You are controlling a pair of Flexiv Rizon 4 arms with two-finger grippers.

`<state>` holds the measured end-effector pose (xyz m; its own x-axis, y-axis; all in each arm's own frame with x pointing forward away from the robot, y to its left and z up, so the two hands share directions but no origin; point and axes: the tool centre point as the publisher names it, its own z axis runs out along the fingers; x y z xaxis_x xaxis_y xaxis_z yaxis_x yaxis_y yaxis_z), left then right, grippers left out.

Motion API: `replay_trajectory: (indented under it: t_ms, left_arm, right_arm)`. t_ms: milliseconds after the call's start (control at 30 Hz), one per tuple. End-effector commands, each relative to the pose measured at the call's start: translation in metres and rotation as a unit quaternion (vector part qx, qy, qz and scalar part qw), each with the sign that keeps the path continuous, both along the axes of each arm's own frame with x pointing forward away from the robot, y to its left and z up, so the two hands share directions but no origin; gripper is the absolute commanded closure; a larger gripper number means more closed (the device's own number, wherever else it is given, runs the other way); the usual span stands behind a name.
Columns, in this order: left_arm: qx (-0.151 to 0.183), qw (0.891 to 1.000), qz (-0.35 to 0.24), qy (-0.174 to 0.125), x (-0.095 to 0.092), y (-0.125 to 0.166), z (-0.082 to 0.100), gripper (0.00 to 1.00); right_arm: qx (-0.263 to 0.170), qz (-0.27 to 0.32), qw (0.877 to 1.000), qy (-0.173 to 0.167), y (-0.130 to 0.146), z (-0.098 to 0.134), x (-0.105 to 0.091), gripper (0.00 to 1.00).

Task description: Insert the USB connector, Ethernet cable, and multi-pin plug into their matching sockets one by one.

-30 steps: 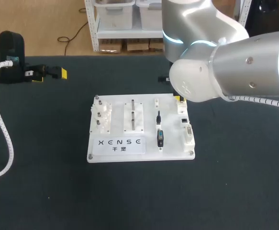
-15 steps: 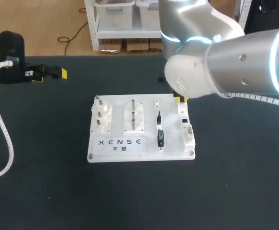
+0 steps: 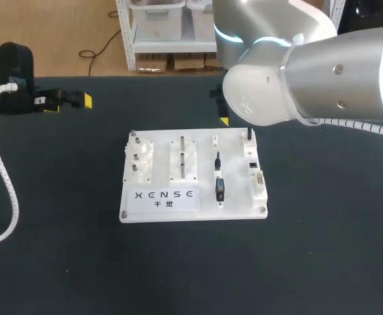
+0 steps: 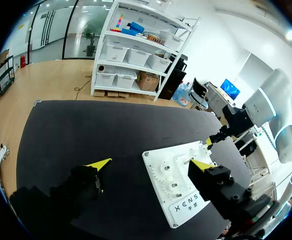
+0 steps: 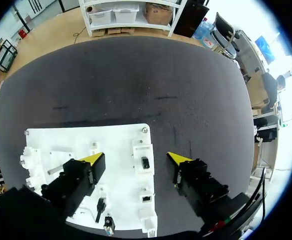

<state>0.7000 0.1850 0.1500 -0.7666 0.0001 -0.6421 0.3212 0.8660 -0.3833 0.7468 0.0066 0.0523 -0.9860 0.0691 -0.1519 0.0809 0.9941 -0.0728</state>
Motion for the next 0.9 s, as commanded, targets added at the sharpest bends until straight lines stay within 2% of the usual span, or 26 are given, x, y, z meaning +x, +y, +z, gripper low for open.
replay_trajectory:
  t_ms: [33,400,900]
  left_arm:
    - [0.0,1.0,0.0,0.0,0.0,0.0,0.0,0.0]
    - [0.0,1.0,0.0,0.0,0.0,0.0,0.0,0.0]
    - [0.0,1.0,0.0,0.0,0.0,0.0,0.0,0.0]
  right_arm:
    - [0.002,0.004,1.0,-0.016,0.007,0.015,-0.022,0.0]
    - [0.002,0.025,1.0,0.018,0.037,0.014,-0.057,0.0]
    - [0.025,0.07,0.996,0.052,0.058,-0.009,-0.1,0.0]
